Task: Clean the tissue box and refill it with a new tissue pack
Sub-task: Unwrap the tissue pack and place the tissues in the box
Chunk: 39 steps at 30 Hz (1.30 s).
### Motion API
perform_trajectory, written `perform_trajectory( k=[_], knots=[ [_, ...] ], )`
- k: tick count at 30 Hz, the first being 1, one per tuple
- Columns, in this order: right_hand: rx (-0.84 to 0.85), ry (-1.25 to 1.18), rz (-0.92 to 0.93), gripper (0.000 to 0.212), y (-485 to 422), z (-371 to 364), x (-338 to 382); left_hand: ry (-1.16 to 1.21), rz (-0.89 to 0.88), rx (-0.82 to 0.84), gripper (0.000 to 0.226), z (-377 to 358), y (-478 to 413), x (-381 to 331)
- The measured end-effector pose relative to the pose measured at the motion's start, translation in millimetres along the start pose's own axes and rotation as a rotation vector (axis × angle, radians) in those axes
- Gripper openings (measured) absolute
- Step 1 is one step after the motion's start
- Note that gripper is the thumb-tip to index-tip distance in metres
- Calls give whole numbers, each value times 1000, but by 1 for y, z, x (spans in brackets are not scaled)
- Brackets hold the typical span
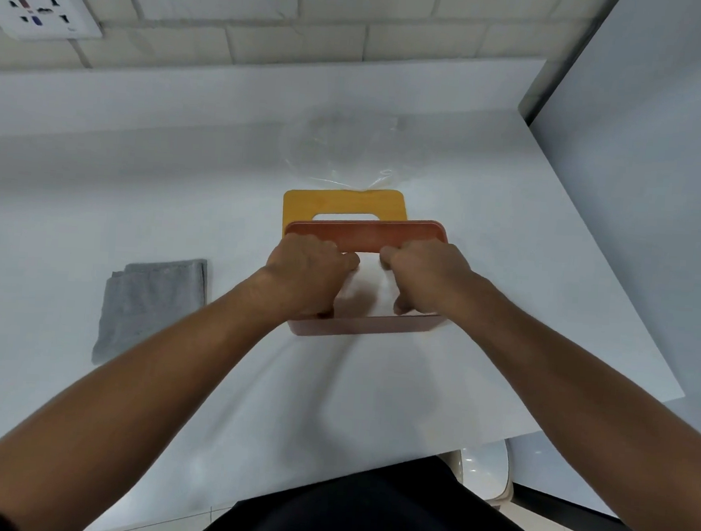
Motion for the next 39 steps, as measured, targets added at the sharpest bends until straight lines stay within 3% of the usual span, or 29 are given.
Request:
perform_trajectory(
  k=[4,17,21,27,30,35,39],
  knots=[
    [-22,-13,9,67,4,-1,-4,62,-26,-34,63,-3,2,5],
    [-109,-47,79,68,4,-1,5,74,-37,-82,18,6,3,3],
    [-173,-70,131,53,7,9,11,212,39,-143,17,17,3,16],
    [-253,-135,-6,15,9,29,-14,288,101,-220,13,27,6,42],
    [-276,-154,-32,13,11,37,-24,302,102,-251,5,32,8,48],
    [-350,-233,-56,12,15,47,-32,272,94,-341,30,39,10,45],
    [-363,-211,-129,16,17,48,-41,282,175,-428,27,42,10,49]
  ],
)
Point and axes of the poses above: each hand's wrist, its own y-axis away from the middle knuckle, its own z-axis out of the back of the hand, x = y × z, the point moved 8 cm from there along -y, towards the middle knuckle, and after that the axes turned 5 degrees about x, right-handed, at the moved point
